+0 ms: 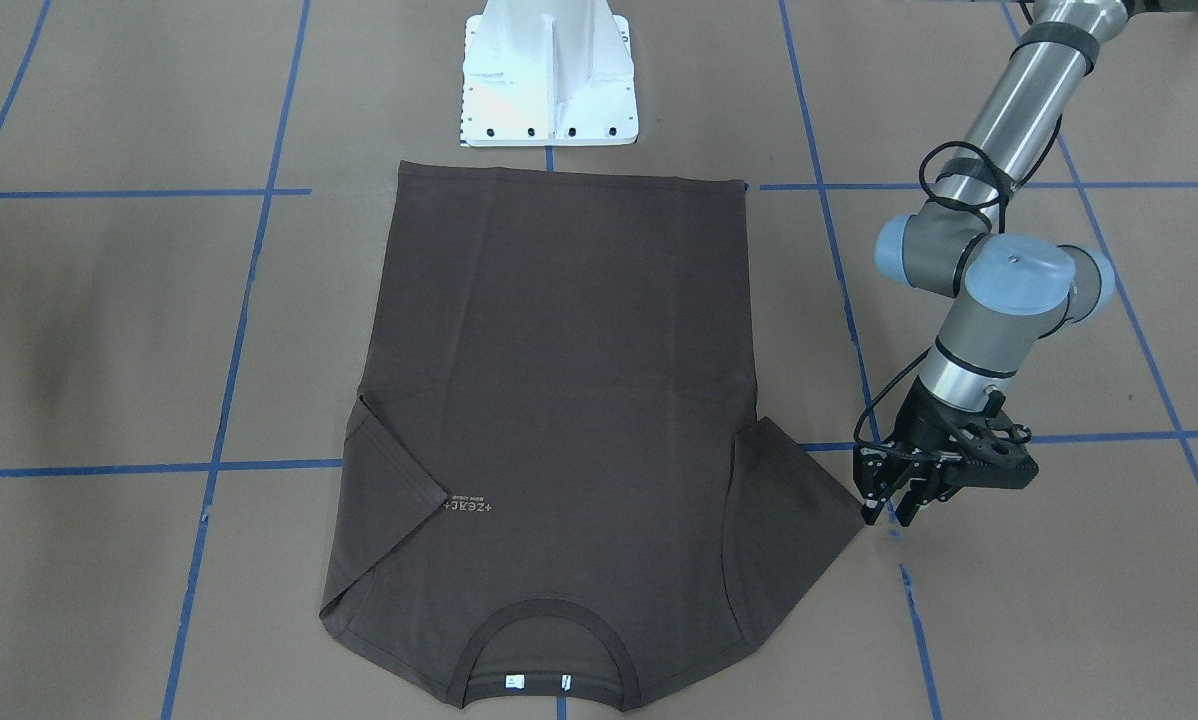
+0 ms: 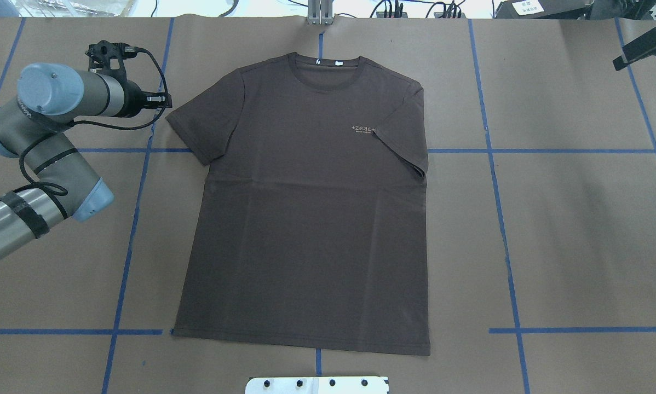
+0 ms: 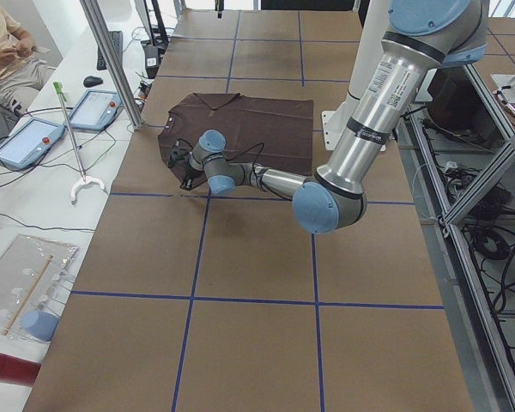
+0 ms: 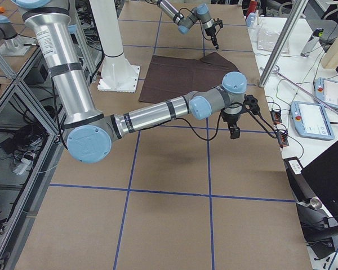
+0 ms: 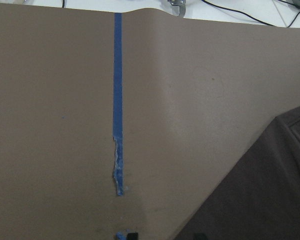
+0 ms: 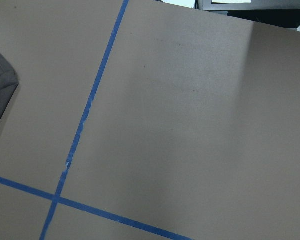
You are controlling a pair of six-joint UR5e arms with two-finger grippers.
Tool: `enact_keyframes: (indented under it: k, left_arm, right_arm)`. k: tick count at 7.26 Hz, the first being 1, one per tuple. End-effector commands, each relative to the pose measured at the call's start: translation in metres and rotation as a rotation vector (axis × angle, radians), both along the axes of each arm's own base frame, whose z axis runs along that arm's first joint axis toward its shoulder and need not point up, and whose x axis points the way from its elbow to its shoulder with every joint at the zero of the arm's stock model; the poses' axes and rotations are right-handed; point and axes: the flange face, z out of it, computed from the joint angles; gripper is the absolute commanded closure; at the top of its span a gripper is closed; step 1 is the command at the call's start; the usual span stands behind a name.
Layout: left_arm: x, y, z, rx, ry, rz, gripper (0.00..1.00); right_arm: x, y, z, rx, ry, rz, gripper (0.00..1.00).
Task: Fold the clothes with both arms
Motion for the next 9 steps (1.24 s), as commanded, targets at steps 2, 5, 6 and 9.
enact_keyframes:
  k: [2,5,6,9]
  left_arm:
    - [0.012,-0.001,0.004,0.002,-0.023,-0.016,0.52]
    - [0.019,0.004,0.006,0.001,-0.026,-0.005,0.52]
    - [0.022,0.006,0.006,0.001,-0.026,0.000,0.52]
    - [0.028,0.010,0.008,-0.001,-0.030,0.011,0.52]
  right_arm:
    - [0.001,0.003,0.006,-0.006,0.003,0.001,0.00]
    - [0.001,0.005,0.009,-0.010,0.007,0.002,0.00]
    - [0.001,0.005,0.009,-0.010,0.007,0.002,0.00]
    - [0.001,0.005,0.010,-0.011,0.007,0.002,0.00]
